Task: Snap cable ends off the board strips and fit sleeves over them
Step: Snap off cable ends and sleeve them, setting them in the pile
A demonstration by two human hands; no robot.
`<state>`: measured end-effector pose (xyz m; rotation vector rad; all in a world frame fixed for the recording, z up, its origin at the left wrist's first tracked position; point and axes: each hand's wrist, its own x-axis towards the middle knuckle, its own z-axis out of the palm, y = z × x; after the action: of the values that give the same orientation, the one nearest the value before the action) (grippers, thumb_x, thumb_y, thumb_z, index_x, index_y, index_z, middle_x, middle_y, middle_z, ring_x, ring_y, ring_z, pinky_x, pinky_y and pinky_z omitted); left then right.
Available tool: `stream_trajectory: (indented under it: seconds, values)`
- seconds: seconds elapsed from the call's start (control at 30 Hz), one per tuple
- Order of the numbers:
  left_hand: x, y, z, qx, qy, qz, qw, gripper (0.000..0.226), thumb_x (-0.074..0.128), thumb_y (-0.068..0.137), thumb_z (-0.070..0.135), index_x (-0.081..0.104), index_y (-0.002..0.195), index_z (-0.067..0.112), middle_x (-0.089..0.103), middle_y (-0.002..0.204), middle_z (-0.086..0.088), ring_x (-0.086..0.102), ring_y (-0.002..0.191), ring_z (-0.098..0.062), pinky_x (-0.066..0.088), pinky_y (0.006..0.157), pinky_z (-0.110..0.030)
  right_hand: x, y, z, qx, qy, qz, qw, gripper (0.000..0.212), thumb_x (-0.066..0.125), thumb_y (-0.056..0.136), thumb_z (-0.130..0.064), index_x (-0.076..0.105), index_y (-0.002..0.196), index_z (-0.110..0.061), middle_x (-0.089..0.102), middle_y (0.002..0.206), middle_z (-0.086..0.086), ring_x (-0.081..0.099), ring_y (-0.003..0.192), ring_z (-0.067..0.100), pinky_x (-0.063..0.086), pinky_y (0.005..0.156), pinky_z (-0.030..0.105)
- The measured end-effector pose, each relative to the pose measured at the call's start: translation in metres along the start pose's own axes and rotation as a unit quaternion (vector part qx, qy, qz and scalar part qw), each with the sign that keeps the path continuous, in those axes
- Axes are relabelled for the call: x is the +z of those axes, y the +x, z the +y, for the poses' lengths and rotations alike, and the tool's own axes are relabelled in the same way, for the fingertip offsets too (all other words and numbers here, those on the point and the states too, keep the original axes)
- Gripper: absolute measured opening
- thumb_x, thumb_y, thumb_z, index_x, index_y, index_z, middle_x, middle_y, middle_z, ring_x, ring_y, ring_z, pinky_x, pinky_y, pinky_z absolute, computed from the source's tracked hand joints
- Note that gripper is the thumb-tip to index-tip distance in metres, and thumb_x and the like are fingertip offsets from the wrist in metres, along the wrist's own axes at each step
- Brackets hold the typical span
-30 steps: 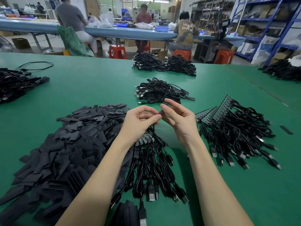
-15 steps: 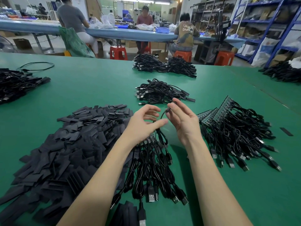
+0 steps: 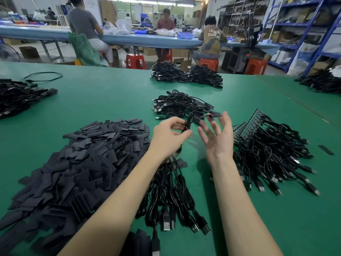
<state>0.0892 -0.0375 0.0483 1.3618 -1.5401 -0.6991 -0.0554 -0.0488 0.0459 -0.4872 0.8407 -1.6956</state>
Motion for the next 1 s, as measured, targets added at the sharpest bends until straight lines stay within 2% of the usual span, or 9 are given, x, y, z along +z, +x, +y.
stream_trajectory:
  seconds: [0.1, 0.2, 0.3, 0.4, 0.47, 0.57, 0.7, 0.83, 1.0]
  values:
    - [-0.004, 0.036, 0.01, 0.065, 0.075, 0.039, 0.994, 0.022, 0.079, 0.084, 0.022, 0.071, 0.104, 0.023, 0.068, 0.09, 0.013, 0.061, 0.074, 0.004, 0.047, 0.072, -0.005, 0.003, -0.004, 0.012, 0.03, -0.094, 0.011, 0.995, 0.035, 0.057, 0.099, -0.048, 0.06, 0.116, -0.018, 0.077, 0.101, 0.001, 0.072, 0.084, 0.02, 0.059, 0.066, 0.028]
    - [-0.01, 0.079, 0.019, 0.112, 0.209, 0.041, 0.971, 0.023, 0.074, 0.086, 0.021, 0.06, 0.105, 0.017, 0.068, 0.095, 0.001, 0.062, 0.085, -0.021, 0.053, 0.082, -0.034, 0.011, -0.007, 0.027, 0.047, -0.178, -0.02, 0.983, 0.032, 0.058, 0.1, -0.042, 0.066, 0.108, -0.012, 0.075, 0.093, 0.003, 0.065, 0.067, 0.015, 0.051, 0.054, 0.023]
    - [-0.009, 0.113, 0.014, 0.143, 0.35, -0.011, 0.926, 0.029, 0.069, 0.089, 0.018, 0.05, 0.111, 0.012, 0.066, 0.105, -0.008, 0.06, 0.097, -0.034, 0.051, 0.082, -0.044, 0.015, -0.006, 0.033, 0.036, -0.252, -0.048, 0.966, 0.03, 0.059, 0.099, -0.041, 0.069, 0.094, -0.013, 0.075, 0.087, 0.003, 0.062, 0.063, 0.014, 0.046, 0.049, 0.019]
    - [-0.003, 0.131, -0.004, 0.125, 0.427, -0.073, 0.892, 0.037, 0.064, 0.092, 0.01, 0.042, 0.121, 0.009, 0.062, 0.112, -0.018, 0.059, 0.103, -0.04, 0.05, 0.083, -0.048, 0.014, -0.006, 0.034, 0.032, -0.276, -0.055, 0.959, 0.03, 0.059, 0.099, -0.04, 0.07, 0.089, -0.014, 0.075, 0.082, 0.0, 0.062, 0.061, 0.012, 0.046, 0.048, 0.018]
    - [0.002, 0.137, -0.018, 0.114, 0.483, -0.078, 0.865, 0.031, 0.06, 0.093, 0.008, 0.049, 0.121, 0.01, 0.053, 0.124, -0.017, 0.052, 0.115, -0.038, 0.046, 0.092, -0.047, 0.014, -0.006, 0.033, 0.035, -0.281, -0.058, 0.957, 0.029, 0.06, 0.099, -0.04, 0.07, 0.088, -0.014, 0.076, 0.079, -0.001, 0.062, 0.058, 0.009, 0.047, 0.048, 0.017]
    - [0.01, 0.137, -0.032, 0.109, 0.55, -0.066, 0.825, 0.025, 0.062, 0.092, 0.022, 0.061, 0.116, 0.015, 0.043, 0.132, -0.013, 0.04, 0.126, -0.032, 0.039, 0.103, -0.045, 0.014, -0.007, 0.032, 0.039, -0.288, -0.062, 0.955, 0.029, 0.06, 0.099, -0.039, 0.071, 0.087, -0.015, 0.077, 0.081, 0.0, 0.062, 0.057, 0.008, 0.047, 0.048, 0.017]
    - [0.012, 0.129, -0.037, 0.077, 0.496, -0.081, 0.861, 0.033, 0.064, 0.092, 0.034, 0.057, 0.118, 0.015, 0.042, 0.129, -0.012, 0.04, 0.125, -0.031, 0.038, 0.105, -0.047, 0.015, -0.008, 0.031, 0.041, -0.297, -0.07, 0.951, 0.028, 0.059, 0.099, -0.037, 0.071, 0.086, -0.016, 0.076, 0.079, -0.001, 0.062, 0.059, 0.009, 0.048, 0.049, 0.017]
    - [0.001, 0.105, -0.035, 0.08, 0.392, -0.033, 0.916, 0.027, 0.067, 0.09, 0.032, 0.059, 0.11, 0.016, 0.046, 0.121, -0.007, 0.046, 0.118, -0.027, 0.041, 0.1, -0.042, 0.013, -0.007, 0.029, 0.05, -0.275, -0.073, 0.957, 0.025, 0.06, 0.1, -0.032, 0.07, 0.085, -0.015, 0.075, 0.074, -0.003, 0.061, 0.055, 0.009, 0.049, 0.048, 0.018]
    - [-0.023, 0.053, -0.03, 0.04, 0.22, 0.015, 0.974, 0.016, 0.072, 0.088, 0.032, 0.066, 0.095, 0.019, 0.056, 0.102, -0.002, 0.055, 0.085, -0.017, 0.042, 0.087, -0.029, 0.011, -0.005, 0.03, 0.044, -0.349, -0.096, 0.931, 0.021, 0.06, 0.098, -0.03, 0.071, 0.083, -0.019, 0.075, 0.071, -0.007, 0.057, 0.055, 0.01, 0.044, 0.051, 0.018]
